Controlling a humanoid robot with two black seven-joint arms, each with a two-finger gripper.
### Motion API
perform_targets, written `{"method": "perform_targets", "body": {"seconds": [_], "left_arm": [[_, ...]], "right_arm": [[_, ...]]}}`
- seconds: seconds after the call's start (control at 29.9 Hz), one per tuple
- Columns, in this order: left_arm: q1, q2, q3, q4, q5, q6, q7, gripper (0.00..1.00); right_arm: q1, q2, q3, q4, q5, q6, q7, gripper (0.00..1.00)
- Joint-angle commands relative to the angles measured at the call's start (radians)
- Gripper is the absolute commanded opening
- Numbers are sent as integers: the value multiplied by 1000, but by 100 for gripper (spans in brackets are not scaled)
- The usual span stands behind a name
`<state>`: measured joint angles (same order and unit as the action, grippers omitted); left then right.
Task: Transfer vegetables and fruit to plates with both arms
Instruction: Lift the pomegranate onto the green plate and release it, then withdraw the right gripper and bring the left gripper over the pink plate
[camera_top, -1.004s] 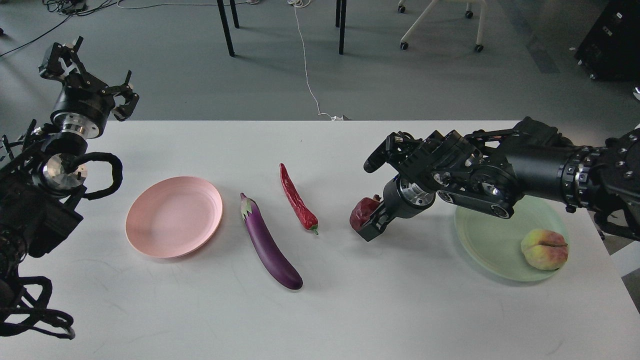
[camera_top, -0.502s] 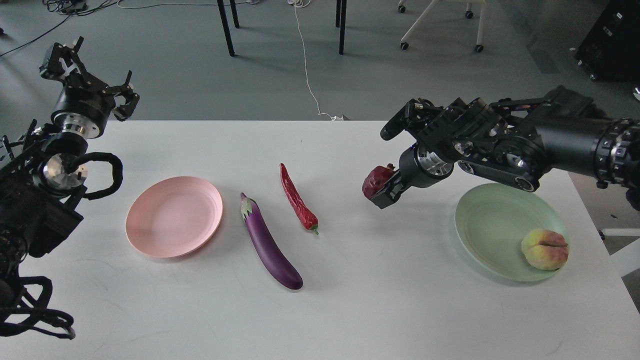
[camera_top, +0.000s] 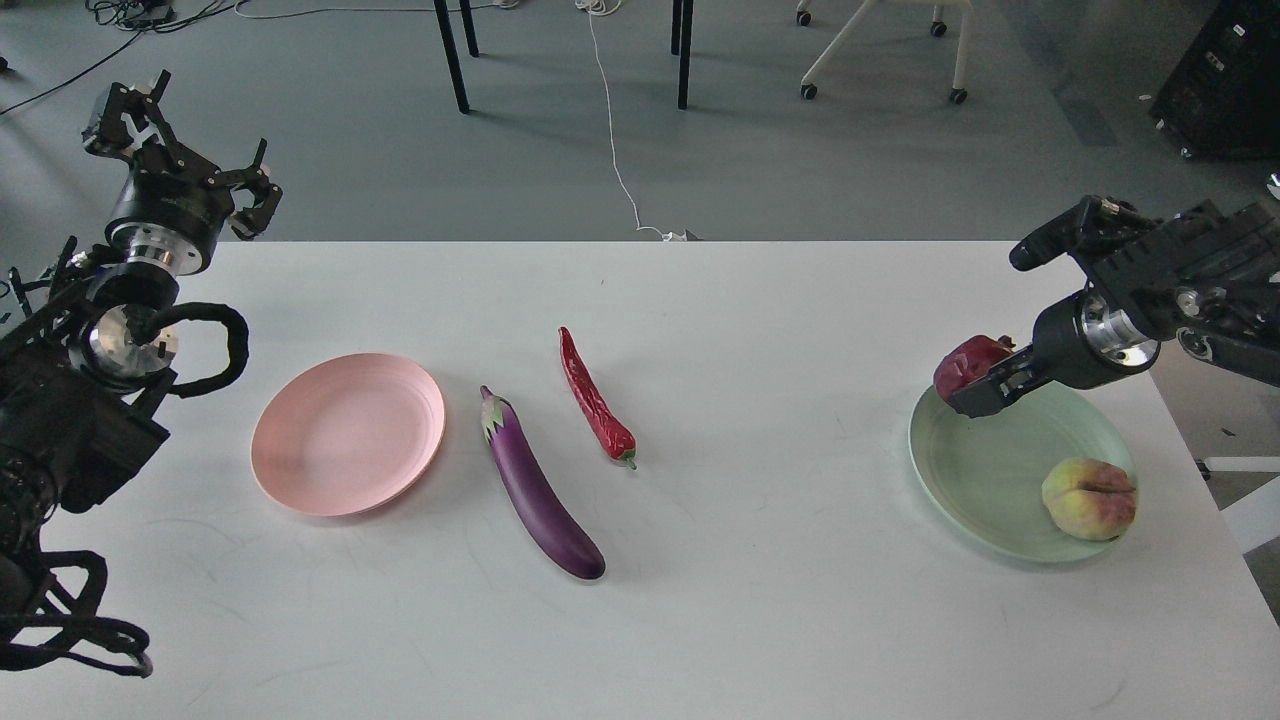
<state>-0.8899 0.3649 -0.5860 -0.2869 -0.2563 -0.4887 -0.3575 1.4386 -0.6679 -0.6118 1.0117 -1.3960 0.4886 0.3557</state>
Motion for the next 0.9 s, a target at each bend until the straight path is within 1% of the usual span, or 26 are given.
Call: {"method": "perform_targets", "body": {"seconds": [0.0,0.03,0.1,0.13,0.17,0.2,0.4,0.5,0.57,0.64,0.7,0.77,0.87], "left_arm": [[-3,-7,0,0,0,0,2,99],[-3,-9,0,0,0,0,2,99],[-4,-7,2,0,0,0,2,99],[-4,-7,2,0,2,0,2,99],[-4,-7,2,0,0,0,2,99],[-4,-7,2,0,2,0,2,99],[-4,-7,3,0,18,0,8,99],[-3,-3,3,0,25,0,9,99],[-3,0,3,-1,26,0,11,99],[-6,6,3,-23,38,0,12,99],[-7,17,5,-79,66,0,14,99],[-6,61,38,-177,154,0,12,99],[-6,129,95,-320,308,0,8,99]], "right_arm": [[-56,-18,3,-7,-1,0,0,60],[-60,-22,4,-7,0,0,0,61],[-66,-29,9,-7,0,-22,-1,69],[-72,-29,10,-8,0,-37,-1,76],[-76,-29,12,-10,0,-53,-4,94],[-78,-29,14,-12,0,-61,-4,96],[-73,-33,20,-10,6,-61,-4,97],[-63,-56,40,-7,17,-59,-1,98],[-57,-82,79,-12,18,-61,2,98],[-50,-107,180,-28,26,-65,2,98],[-63,-116,315,-77,55,-58,2,98],[-119,-108,413,-132,93,-59,2,98],[-161,-52,515,-214,120,-76,2,98]]}}
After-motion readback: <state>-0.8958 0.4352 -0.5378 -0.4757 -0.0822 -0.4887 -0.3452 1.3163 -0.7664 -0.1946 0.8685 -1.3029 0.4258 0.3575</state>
